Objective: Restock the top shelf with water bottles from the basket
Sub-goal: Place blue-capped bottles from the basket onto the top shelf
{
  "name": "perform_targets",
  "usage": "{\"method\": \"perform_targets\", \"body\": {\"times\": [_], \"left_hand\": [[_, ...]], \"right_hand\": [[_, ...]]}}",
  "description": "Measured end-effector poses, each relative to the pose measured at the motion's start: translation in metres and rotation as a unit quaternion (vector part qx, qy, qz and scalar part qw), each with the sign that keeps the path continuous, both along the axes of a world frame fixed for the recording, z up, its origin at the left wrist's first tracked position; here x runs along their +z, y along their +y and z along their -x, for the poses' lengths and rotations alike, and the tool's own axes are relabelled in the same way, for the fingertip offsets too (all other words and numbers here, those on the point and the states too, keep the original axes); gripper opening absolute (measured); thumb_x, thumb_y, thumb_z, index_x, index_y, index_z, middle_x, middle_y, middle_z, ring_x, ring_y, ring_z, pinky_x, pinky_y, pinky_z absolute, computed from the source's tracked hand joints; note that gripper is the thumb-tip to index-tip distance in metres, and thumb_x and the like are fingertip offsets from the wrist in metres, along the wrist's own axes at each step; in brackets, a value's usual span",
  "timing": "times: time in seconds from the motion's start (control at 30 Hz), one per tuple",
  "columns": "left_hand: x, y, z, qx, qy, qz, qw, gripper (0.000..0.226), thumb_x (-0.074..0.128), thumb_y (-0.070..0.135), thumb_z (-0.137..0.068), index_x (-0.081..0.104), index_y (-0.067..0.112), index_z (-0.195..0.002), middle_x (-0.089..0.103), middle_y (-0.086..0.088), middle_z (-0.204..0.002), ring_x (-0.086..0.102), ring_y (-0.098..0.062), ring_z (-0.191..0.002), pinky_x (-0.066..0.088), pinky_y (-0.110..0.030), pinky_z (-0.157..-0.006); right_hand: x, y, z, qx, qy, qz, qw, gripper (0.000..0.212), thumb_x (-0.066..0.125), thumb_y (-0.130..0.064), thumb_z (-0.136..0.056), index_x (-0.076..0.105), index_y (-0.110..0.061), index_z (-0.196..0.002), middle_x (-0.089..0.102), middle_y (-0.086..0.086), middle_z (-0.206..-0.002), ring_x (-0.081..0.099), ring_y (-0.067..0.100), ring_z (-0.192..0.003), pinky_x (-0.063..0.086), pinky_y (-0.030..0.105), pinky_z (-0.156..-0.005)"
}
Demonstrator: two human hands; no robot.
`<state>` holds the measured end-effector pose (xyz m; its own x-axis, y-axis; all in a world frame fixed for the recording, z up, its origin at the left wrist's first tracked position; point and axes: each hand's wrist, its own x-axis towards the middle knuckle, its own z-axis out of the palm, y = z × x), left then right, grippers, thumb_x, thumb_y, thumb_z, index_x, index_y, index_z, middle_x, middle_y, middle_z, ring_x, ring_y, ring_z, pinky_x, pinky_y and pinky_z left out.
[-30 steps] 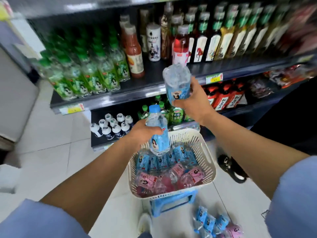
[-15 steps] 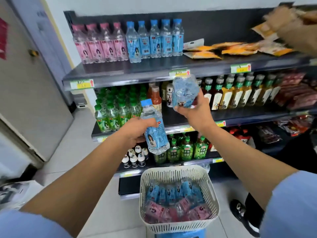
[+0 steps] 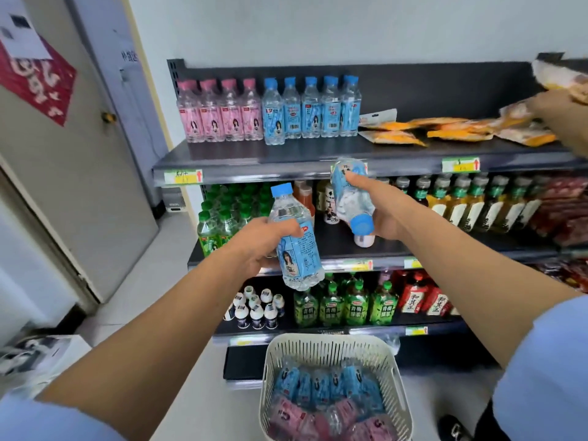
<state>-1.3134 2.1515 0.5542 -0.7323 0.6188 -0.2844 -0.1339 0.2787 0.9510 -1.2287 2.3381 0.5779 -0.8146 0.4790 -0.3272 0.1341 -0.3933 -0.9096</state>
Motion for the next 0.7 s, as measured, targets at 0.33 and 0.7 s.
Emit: {"method": "perform_targets", "body": {"times": [0.33,0.7], "left_hand": [[0.022,-0.005,0.048,-0.010,0.034,-0.022,0.999,0.025,0.063,0.014,-0.081,0.059,0.013,-0.105,0.070,-0.004,-0.098,0.063,-0.017,-0.088,0.050,-0.033,-0.077],[0.045,0.011,0.102,-0.044,0.032,-0.052,0.997,0.027,0.065,0.010,-0.080,0.055,0.012,-0.105,0.070,-0.004,-0.099,0.064,-0.016,-0.088,0.048,-0.032,-0.071]], "right_hand": [[0.024,0.007,0.038,0.011,-0.088,-0.127,0.988,0.024,0.071,-0.030,-0.080,0.061,-0.015,-0.096,0.066,0.006,-0.095,0.064,0.022,-0.074,0.050,0.021,-0.046],[0.079,0.017,0.100,-0.101,-0.068,-0.317,0.941,0.069,0.085,-0.021,-0.067,0.054,-0.006,-0.127,0.053,0.008,-0.134,0.054,0.029,-0.117,0.058,0.038,-0.077]]}}
